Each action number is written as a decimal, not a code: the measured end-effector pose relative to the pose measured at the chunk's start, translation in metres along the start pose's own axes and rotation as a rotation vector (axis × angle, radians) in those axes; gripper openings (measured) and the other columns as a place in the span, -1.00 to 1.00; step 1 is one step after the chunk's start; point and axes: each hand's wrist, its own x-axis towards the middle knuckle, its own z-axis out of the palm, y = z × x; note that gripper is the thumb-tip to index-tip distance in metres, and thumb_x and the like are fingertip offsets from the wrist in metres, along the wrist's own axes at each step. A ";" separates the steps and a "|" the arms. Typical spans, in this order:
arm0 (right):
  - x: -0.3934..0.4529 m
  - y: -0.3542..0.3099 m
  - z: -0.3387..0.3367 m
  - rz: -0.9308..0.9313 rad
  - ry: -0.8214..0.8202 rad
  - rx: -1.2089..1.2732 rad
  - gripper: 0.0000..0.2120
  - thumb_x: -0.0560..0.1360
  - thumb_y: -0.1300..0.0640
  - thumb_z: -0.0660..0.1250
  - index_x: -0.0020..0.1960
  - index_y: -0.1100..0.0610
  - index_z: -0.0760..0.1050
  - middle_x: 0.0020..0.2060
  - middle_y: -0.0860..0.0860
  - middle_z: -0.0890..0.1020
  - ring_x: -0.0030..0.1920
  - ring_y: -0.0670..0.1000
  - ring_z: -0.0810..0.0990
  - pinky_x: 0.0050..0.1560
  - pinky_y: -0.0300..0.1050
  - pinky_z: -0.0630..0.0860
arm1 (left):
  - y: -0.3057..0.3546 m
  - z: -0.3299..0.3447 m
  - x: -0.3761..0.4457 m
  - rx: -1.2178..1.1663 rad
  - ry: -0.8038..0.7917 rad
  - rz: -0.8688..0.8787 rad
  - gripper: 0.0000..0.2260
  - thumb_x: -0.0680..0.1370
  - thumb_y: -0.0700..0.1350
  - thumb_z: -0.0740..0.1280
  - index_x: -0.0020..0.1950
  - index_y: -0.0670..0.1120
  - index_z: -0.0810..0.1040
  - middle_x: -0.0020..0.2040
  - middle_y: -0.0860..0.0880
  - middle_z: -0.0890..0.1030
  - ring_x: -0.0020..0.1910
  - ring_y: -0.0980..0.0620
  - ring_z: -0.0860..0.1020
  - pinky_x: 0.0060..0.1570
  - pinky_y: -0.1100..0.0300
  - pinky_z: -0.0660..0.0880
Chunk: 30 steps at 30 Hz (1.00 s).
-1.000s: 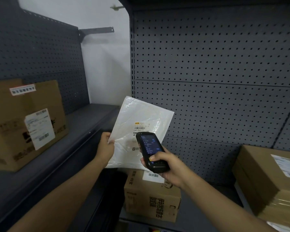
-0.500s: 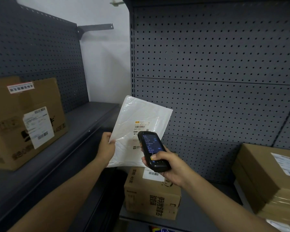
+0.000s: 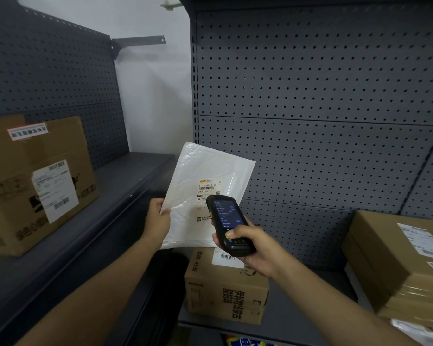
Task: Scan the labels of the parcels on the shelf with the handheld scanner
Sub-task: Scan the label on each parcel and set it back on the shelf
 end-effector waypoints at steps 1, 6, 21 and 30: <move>-0.001 0.000 0.000 -0.003 0.004 -0.004 -0.31 0.24 0.47 0.31 0.38 0.27 0.40 0.14 0.29 0.57 -0.15 0.20 0.70 -0.19 -0.04 0.67 | 0.000 0.000 0.000 -0.009 -0.002 0.002 -0.81 0.57 -0.27 0.18 0.14 -0.07 0.33 0.14 -0.14 0.48 0.07 -0.08 0.50 -0.09 0.13 0.46; -0.007 0.001 0.000 -0.025 0.013 -0.021 -0.32 0.26 0.47 0.30 0.37 0.24 0.40 0.09 0.28 0.59 -0.16 0.20 0.70 -0.18 -0.04 0.68 | 0.004 0.007 -0.002 -0.033 -0.010 0.017 -0.82 0.58 -0.28 0.17 0.13 -0.07 0.34 0.14 -0.12 0.48 0.08 -0.07 0.50 -0.15 0.19 0.45; -0.024 -0.002 -0.012 -0.148 0.033 -0.065 -0.39 0.29 0.49 0.31 0.30 0.14 0.47 0.02 0.19 0.62 -0.07 0.19 0.66 -0.11 -0.03 0.64 | 0.006 0.038 -0.001 -0.052 -0.098 0.062 -0.84 0.57 -0.31 0.17 0.08 -0.08 0.35 0.06 -0.11 0.52 0.07 -0.11 0.51 0.14 -0.04 0.45; -0.036 0.003 -0.021 -0.193 0.063 -0.116 -0.33 0.30 0.46 0.33 0.37 0.11 0.43 0.06 0.18 0.62 -0.04 0.19 0.67 0.02 0.02 0.63 | 0.007 0.054 0.000 -0.068 -0.163 0.078 -0.84 0.57 -0.32 0.17 0.09 -0.11 0.35 0.09 -0.16 0.51 0.06 -0.10 0.51 0.09 -0.02 0.46</move>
